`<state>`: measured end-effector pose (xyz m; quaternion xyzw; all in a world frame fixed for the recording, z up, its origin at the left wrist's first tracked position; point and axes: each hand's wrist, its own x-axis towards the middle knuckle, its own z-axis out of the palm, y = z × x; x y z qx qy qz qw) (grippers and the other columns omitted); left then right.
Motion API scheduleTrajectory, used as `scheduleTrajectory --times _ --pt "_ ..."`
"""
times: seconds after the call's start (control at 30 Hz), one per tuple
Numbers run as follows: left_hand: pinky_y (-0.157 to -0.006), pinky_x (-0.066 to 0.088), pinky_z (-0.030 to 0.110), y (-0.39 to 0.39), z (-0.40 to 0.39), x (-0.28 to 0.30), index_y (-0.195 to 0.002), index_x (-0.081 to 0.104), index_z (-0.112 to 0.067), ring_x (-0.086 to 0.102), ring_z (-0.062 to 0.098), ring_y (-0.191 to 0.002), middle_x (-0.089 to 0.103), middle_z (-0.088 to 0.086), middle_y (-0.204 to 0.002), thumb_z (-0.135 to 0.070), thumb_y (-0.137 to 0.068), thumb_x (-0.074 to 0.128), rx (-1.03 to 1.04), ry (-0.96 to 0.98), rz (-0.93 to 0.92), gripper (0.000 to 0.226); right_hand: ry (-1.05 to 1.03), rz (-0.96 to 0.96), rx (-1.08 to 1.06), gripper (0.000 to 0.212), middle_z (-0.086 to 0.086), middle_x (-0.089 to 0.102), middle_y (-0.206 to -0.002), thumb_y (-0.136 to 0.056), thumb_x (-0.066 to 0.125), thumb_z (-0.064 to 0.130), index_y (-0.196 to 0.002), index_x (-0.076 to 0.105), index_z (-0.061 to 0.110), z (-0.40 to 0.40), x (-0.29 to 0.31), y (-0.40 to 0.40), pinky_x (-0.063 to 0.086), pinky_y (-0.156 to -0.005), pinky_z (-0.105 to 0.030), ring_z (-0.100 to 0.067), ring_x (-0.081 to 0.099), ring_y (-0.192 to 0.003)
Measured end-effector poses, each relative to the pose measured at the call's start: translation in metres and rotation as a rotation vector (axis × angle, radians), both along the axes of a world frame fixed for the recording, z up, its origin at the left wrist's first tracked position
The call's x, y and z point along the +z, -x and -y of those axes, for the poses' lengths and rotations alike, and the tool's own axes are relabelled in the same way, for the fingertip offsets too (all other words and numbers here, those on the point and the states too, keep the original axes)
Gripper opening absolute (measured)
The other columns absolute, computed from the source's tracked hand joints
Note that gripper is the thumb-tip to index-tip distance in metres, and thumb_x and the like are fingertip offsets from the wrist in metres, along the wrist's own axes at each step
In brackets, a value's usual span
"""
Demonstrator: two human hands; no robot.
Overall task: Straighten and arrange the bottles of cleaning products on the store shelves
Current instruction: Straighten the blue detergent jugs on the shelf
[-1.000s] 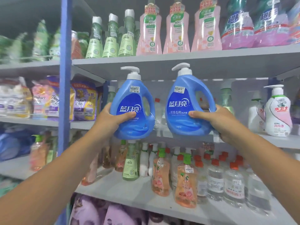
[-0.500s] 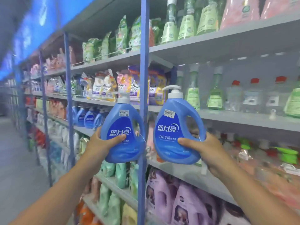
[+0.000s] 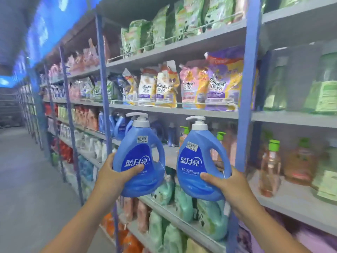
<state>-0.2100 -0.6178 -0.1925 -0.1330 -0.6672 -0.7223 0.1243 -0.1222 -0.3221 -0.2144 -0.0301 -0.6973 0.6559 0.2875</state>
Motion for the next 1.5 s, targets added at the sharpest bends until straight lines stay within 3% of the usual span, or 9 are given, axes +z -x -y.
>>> scheduleTrajectory --times 0.27,0.4,0.67,0.8,0.87,0.97,1.03,1.33,1.5 --pt "-0.078 0.064 0.045 0.132 0.012 -0.021 -0.108 0.063 -0.028 0.077 0.02 -0.087 0.078 -0.003 -0.096 -0.019 -0.068 0.094 0.015 -0.003 0.031 0.051 0.001 0.011 -0.019 0.048 0.007 0.081 -0.102 -0.066 0.097 0.017 -0.109 0.076 0.02 0.016 -0.016 0.131 0.06 -0.083 -0.036 -0.016 0.078 -0.094" --pt "-0.081 0.063 0.05 0.194 0.004 -0.03 -0.109 0.064 -0.026 0.077 0.022 -0.087 0.078 -0.003 -0.096 -0.021 -0.065 0.095 0.027 0.011 0.04 0.053 0.008 -0.037 -0.035 0.04 0.013 0.08 -0.097 -0.072 0.091 0.007 -0.106 0.075 0.022 0.019 -0.025 0.197 0.058 -0.068 -0.02 -0.007 0.077 -0.087" --pt "-0.077 0.064 0.045 0.316 -0.017 -0.044 -0.11 0.064 -0.029 0.077 0.019 -0.088 0.078 -0.004 -0.098 -0.023 -0.066 0.096 0.008 0.037 0.046 0.055 0.007 -0.011 -0.158 0.04 0.013 0.08 -0.1 -0.073 0.093 0.017 -0.107 0.075 0.025 0.029 -0.042 0.311 0.062 -0.084 -0.041 -0.01 0.077 -0.093" --pt "-0.077 0.064 0.044 0.379 -0.04 -0.06 -0.107 0.063 -0.031 0.076 0.014 -0.087 0.077 -0.007 -0.096 -0.025 -0.068 0.096 -0.026 0.063 0.013 0.051 -0.023 0.01 -0.261 0.038 0.014 0.08 -0.099 -0.075 0.091 0.021 -0.109 0.074 0.022 0.032 -0.056 0.352 0.061 -0.075 -0.027 -0.007 0.076 -0.091" --pt "-0.075 0.063 0.039 0.408 -0.051 -0.07 -0.105 0.062 -0.03 0.075 0.01 -0.084 0.076 -0.012 -0.094 -0.026 -0.068 0.096 -0.053 0.07 -0.003 0.05 -0.03 0.028 -0.35 0.036 0.016 0.079 -0.094 -0.073 0.092 0.022 -0.104 0.074 0.023 0.036 -0.063 0.372 0.057 -0.066 -0.017 -0.002 0.075 -0.086" --pt "-0.071 0.058 0.031 0.446 -0.066 -0.081 -0.1 0.06 -0.03 0.072 0.003 -0.079 0.074 -0.021 -0.089 -0.026 -0.066 0.096 -0.085 0.066 -0.042 0.049 -0.081 0.071 -0.514 0.037 0.02 0.077 -0.092 -0.068 0.094 0.028 -0.098 0.072 0.03 0.042 -0.074 0.401 0.056 -0.072 -0.024 0.001 0.072 -0.086" --pt "-0.071 0.056 0.027 0.471 -0.077 -0.086 -0.099 0.059 -0.031 0.071 -0.003 -0.077 0.073 -0.025 -0.089 -0.025 -0.067 0.096 -0.141 0.061 -0.046 0.049 -0.087 0.087 -0.584 0.036 0.026 0.074 -0.087 -0.068 0.094 0.024 -0.093 0.07 0.033 0.046 -0.079 0.415 0.053 -0.068 -0.017 0.007 0.07 -0.083" --pt "-0.078 0.059 0.03 0.535 -0.111 -0.106 -0.108 0.054 -0.032 0.068 -0.008 -0.083 0.072 -0.027 -0.091 -0.034 -0.072 0.092 -0.362 0.111 -0.065 0.052 -0.076 0.127 -0.796 0.045 0.019 0.075 -0.103 -0.075 0.091 0.018 -0.112 0.068 0.028 0.05 -0.083 0.452 0.049 -0.062 -0.005 0.012 0.068 -0.085" --pt "-0.086 0.058 0.034 0.546 -0.123 -0.105 -0.112 0.048 -0.038 0.066 -0.005 -0.097 0.067 -0.018 -0.11 -0.036 -0.086 0.08 -0.478 0.169 -0.145 0.041 -0.083 0.137 -0.846 0.05 0.021 0.072 -0.109 -0.073 0.092 0.021 -0.113 0.064 0.034 0.048 -0.086 0.46 0.051 -0.067 -0.008 0.015 0.066 -0.092"
